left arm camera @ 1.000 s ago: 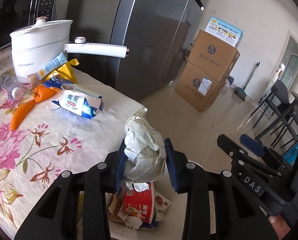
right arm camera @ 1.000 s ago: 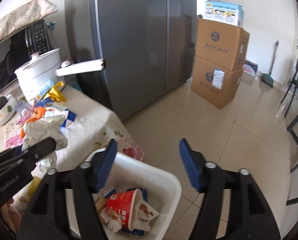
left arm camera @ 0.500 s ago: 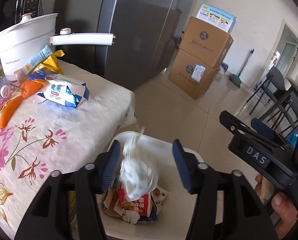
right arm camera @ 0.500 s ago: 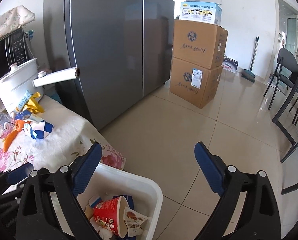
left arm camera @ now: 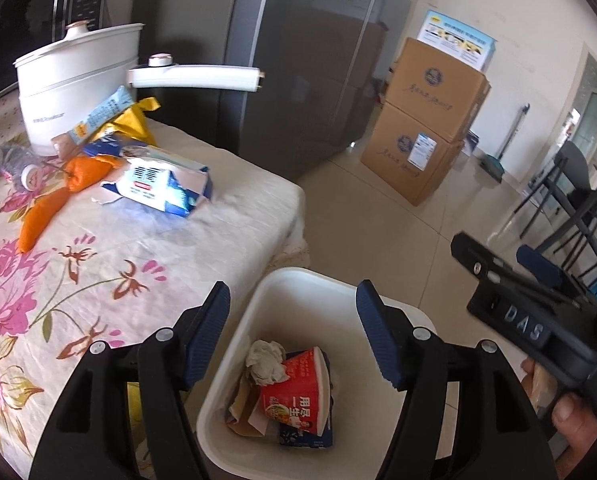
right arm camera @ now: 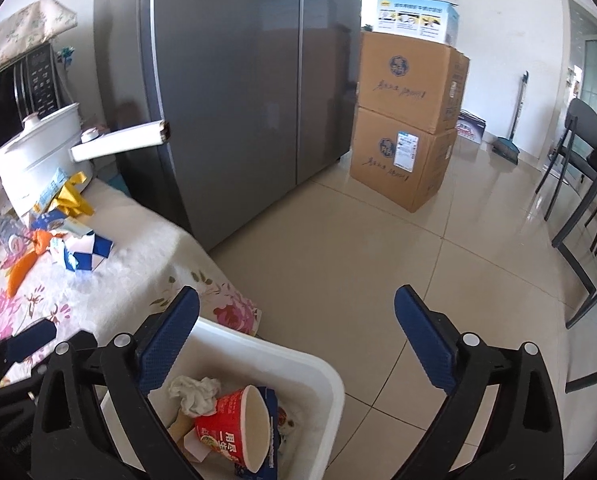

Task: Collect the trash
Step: 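Move both tools back over the table toward the blue toothpaste box, then grasp the blue toothpaste box with the right tool while the left grasps the orange carrot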

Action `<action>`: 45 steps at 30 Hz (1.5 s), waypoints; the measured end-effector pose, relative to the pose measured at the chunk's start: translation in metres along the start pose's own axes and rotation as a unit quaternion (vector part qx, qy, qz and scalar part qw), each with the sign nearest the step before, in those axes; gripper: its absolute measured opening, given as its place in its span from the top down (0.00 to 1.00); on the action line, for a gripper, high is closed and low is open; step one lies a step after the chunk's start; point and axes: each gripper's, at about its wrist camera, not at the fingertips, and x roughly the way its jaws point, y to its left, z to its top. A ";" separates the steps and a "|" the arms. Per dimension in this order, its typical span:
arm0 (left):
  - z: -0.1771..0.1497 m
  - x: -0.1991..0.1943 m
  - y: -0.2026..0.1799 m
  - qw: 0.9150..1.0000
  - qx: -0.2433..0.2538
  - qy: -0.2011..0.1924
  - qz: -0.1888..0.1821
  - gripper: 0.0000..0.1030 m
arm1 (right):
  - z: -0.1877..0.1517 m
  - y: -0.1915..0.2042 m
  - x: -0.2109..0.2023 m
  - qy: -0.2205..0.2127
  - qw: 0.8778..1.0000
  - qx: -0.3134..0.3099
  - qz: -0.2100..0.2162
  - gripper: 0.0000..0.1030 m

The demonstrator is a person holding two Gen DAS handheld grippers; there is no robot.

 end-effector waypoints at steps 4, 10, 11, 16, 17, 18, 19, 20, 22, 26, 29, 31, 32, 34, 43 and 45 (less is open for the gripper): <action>0.004 -0.002 0.012 1.000 -0.014 -0.004 0.013 0.37 | 0.000 0.019 0.001 0.003 1.000 -0.021 0.013 0.08; 0.007 -0.005 0.041 0.998 -0.048 -0.007 0.039 0.37 | 0.004 0.052 0.005 0.009 0.998 -0.055 0.032 0.07; 0.008 -0.007 0.049 0.997 -0.056 -0.008 0.044 0.37 | 0.005 0.058 0.006 0.010 0.998 -0.058 0.039 0.07; 0.009 -0.020 0.084 0.993 -0.092 -0.021 0.072 0.37 | 0.008 0.088 0.009 0.011 0.995 -0.081 0.059 0.07; 0.009 -0.022 0.090 0.992 -0.096 -0.023 0.077 0.37 | 0.008 0.094 0.010 0.010 0.994 -0.086 0.060 0.07; 0.009 -0.026 0.099 0.991 -0.103 -0.026 0.084 0.37 | 0.008 0.098 0.011 0.010 0.994 -0.088 0.060 0.07; 0.008 -0.030 0.107 0.989 -0.110 -0.029 0.090 0.37 | 0.009 0.103 0.013 0.010 0.994 -0.092 0.060 0.07; 0.007 -0.033 0.113 0.988 -0.115 -0.030 0.094 0.37 | 0.009 0.108 0.014 0.011 0.993 -0.096 0.061 0.07; 0.005 -0.040 0.129 0.986 -0.128 -0.031 0.104 0.37 | 0.012 0.120 0.019 0.010 0.992 -0.106 0.062 0.07; -0.001 -0.053 0.162 0.978 -0.162 -0.030 0.124 0.37 | 0.019 0.147 0.025 0.002 0.990 -0.126 0.064 0.07; -0.005 -0.061 0.183 0.973 -0.183 -0.031 0.135 0.37 | 0.025 0.172 0.030 -0.005 0.985 -0.158 0.069 0.07; -0.008 -0.067 0.196 0.970 -0.197 -0.032 0.140 0.37 | 0.029 0.190 0.032 -0.011 0.979 -0.189 0.070 0.07; -0.009 -0.069 0.200 0.968 -0.203 -0.033 0.142 0.37 | 0.030 0.199 0.033 -0.014 0.976 -0.206 0.069 0.07; -0.011 -0.076 0.212 0.965 -0.216 -0.035 0.144 0.37 | 0.033 0.220 0.037 -0.012 0.966 -0.249 0.069 0.07; -0.015 -0.098 0.240 0.956 -0.249 -0.047 0.145 0.37 | 0.045 0.287 0.068 0.052 0.924 -0.360 0.114 0.07; -0.015 -0.102 0.242 0.956 -0.251 -0.049 0.143 0.37 | 0.050 0.294 0.078 0.074 0.915 -0.374 0.133 0.07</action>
